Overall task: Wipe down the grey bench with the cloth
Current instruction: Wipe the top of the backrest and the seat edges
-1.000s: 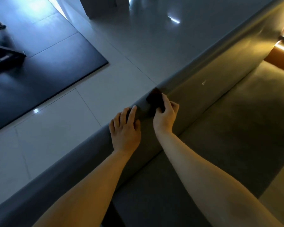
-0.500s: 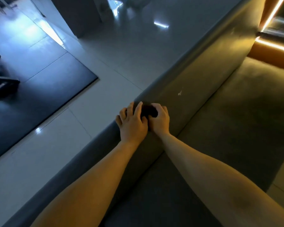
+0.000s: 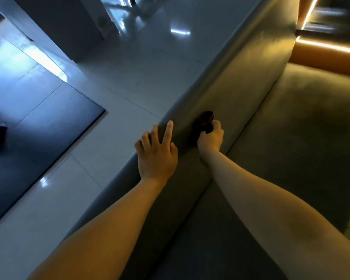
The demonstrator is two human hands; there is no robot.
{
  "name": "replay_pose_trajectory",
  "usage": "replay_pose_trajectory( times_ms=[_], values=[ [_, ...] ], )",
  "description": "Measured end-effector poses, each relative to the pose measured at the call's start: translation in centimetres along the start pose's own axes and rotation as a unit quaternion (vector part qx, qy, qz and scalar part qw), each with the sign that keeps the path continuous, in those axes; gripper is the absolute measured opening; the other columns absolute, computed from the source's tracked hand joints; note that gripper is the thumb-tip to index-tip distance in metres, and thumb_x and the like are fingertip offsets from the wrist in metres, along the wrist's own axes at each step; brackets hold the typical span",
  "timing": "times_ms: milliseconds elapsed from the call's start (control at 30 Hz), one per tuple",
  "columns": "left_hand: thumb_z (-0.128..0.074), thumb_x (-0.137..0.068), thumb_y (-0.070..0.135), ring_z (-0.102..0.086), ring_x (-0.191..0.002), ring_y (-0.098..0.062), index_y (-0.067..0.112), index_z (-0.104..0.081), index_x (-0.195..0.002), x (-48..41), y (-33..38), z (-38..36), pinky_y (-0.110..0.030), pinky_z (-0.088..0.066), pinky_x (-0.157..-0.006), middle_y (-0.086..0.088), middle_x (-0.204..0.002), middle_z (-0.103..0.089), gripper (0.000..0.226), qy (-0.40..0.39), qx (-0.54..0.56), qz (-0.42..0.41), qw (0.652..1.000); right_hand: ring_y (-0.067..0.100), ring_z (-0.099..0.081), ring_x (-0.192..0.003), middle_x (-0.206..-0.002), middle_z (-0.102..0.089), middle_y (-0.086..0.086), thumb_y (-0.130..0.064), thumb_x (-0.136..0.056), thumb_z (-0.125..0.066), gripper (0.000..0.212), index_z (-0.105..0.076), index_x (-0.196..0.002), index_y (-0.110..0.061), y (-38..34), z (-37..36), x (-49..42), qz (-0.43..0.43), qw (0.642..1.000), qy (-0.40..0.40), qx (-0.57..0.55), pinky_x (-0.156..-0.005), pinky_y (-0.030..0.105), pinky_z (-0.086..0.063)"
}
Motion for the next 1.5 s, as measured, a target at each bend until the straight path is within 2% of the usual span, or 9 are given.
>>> replay_pose_trajectory(
  times_ms=[67, 200, 433, 600, 900, 1000, 1200, 1333, 1500],
  values=[
    [-0.044, -0.100, 0.044, -0.037, -0.128, -0.036, 0.029, -0.019, -0.159, 0.1, 0.0, -0.2, -0.050, -0.039, -0.100, -0.016, -0.149, -0.035, 0.066, -0.007, -0.004, 0.000, 1.000, 0.021, -0.058, -0.105, -0.118, -0.049, -0.007, -0.002, -0.095, -0.053, 0.030, -0.056, -0.103, -0.030, 1.5, -1.1, 2.5, 0.020, 1.000, -0.019, -0.014, -0.094, 0.043, -0.056],
    [-0.042, -0.100, 0.044, -0.037, -0.131, -0.037, 0.029, -0.018, -0.160, -0.2, 0.3, -0.1, -0.052, -0.038, -0.104, -0.016, -0.152, -0.034, 0.066, -0.028, 0.003, 0.006, 1.000, 0.021, -0.066, -0.090, -0.110, -0.061, 0.006, -0.008, -0.090, -0.064, 0.014, -0.063, -0.095, -0.021, 3.3, -2.0, 6.7, 0.014, 0.993, -0.100, -0.058, -0.064, 0.020, -0.055],
    [-0.045, -0.102, 0.042, -0.037, -0.130, -0.036, 0.028, -0.021, -0.159, -0.2, 0.3, 0.1, -0.052, -0.037, -0.104, -0.016, -0.150, -0.036, 0.064, -0.013, 0.012, 0.004, 1.000, 0.026, -0.063, -0.108, -0.124, -0.061, 0.007, -0.015, -0.092, -0.065, 0.032, -0.062, -0.119, -0.031, 0.8, 2.0, -1.7, -0.029, 0.991, 0.026, -0.125, -0.092, 0.045, -0.058],
    [-0.046, -0.101, 0.040, -0.038, -0.128, -0.036, 0.027, -0.023, -0.158, -0.2, 0.1, -0.2, -0.051, -0.039, -0.101, -0.016, -0.149, -0.037, 0.063, -0.002, 0.009, 0.006, 1.000, 0.019, -0.062, -0.096, -0.107, -0.063, 0.001, -0.015, -0.100, -0.059, 0.020, -0.061, -0.117, -0.024, 0.2, 0.1, -0.5, -0.040, 0.991, -0.014, -0.124, -0.078, 0.031, -0.051],
    [-0.037, -0.105, 0.035, -0.029, -0.136, -0.034, 0.029, -0.025, -0.158, -0.2, -0.5, 0.2, -0.049, -0.029, -0.111, -0.013, -0.151, -0.033, 0.055, -0.029, 0.071, 0.014, 0.997, 0.036, -0.070, -0.100, -0.108, -0.069, 0.018, -0.010, -0.089, -0.068, 0.016, -0.066, -0.104, -0.014, 3.2, -3.7, 11.1, -0.075, 0.955, -0.244, -0.151, -0.083, 0.047, -0.062],
    [-0.037, -0.106, 0.035, -0.016, -0.142, -0.032, 0.034, -0.018, -0.160, -0.2, -0.9, 0.2, -0.049, -0.020, -0.117, -0.008, -0.158, -0.022, 0.057, -0.077, 0.121, 0.015, 0.990, 0.028, -0.072, -0.097, -0.108, -0.070, 0.011, -0.009, -0.093, -0.064, 0.018, -0.066, -0.107, -0.019, 0.5, -2.1, 9.0, -0.059, 0.971, -0.190, -0.132, -0.075, 0.037, -0.061],
    [-0.048, -0.103, 0.021, -0.016, -0.143, -0.029, 0.029, -0.019, -0.160, 0.1, -1.9, 0.9, -0.050, -0.021, -0.120, -0.003, -0.167, -0.014, 0.064, -0.119, 0.194, -0.029, 0.973, 0.022, -0.058, -0.114, -0.122, -0.057, 0.001, -0.011, -0.101, -0.054, 0.025, -0.056, -0.114, -0.033, -4.2, -2.0, 5.1, 0.002, 0.990, -0.093, -0.109, -0.099, 0.042, -0.052],
    [-0.049, -0.103, 0.024, -0.020, -0.144, -0.026, 0.027, -0.023, -0.160, 3.4, -4.4, 1.2, -0.051, -0.027, -0.119, -0.001, -0.166, -0.018, 0.062, -0.112, 0.198, -0.021, 0.973, 0.023, -0.060, -0.111, -0.126, -0.056, 0.006, -0.011, -0.096, -0.058, 0.027, -0.058, -0.117, -0.028, -0.8, -3.7, 9.4, 0.048, 0.992, -0.115, -0.007, -0.096, 0.043, -0.054],
    [-0.044, -0.105, 0.029, -0.019, -0.146, -0.032, 0.025, -0.023, -0.159, 9.4, -7.0, 1.0, -0.054, -0.020, -0.119, -0.008, -0.165, -0.020, 0.059, -0.057, 0.118, 0.023, 0.991, 0.018, -0.068, -0.107, -0.122, -0.065, 0.004, -0.007, -0.093, -0.061, 0.031, -0.066, -0.113, -0.031, 6.7, -6.2, 17.6, -0.047, 0.969, -0.228, -0.080, -0.090, 0.040, -0.060]
  ],
)
Point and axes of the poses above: each hand's wrist, its own x-axis away from the middle knuckle, its own z-axis out of the back of the hand, y = z × x, the point moved 8 cm from there along -x, towards the middle knuckle
